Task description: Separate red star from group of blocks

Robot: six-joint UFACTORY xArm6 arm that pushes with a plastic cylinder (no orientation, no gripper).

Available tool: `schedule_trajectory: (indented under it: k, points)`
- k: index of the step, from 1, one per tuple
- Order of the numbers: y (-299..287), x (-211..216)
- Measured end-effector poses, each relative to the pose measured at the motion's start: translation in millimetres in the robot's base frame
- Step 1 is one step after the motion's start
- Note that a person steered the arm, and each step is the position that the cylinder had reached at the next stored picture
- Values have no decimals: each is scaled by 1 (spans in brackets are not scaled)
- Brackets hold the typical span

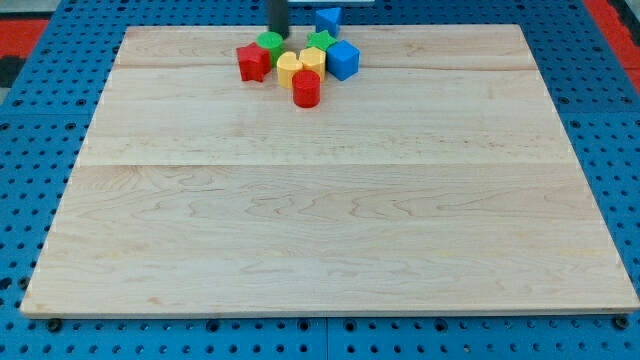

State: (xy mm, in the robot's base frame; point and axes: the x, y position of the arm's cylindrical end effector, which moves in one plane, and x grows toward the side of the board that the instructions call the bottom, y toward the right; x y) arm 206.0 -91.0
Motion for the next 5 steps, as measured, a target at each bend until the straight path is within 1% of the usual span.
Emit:
schedule_trajectory:
  k: [1,2,3,4,5]
  points:
    - [-54,-1]
    - [-53,4]
    - [-16,20]
    - [15,47]
    - [14,54]
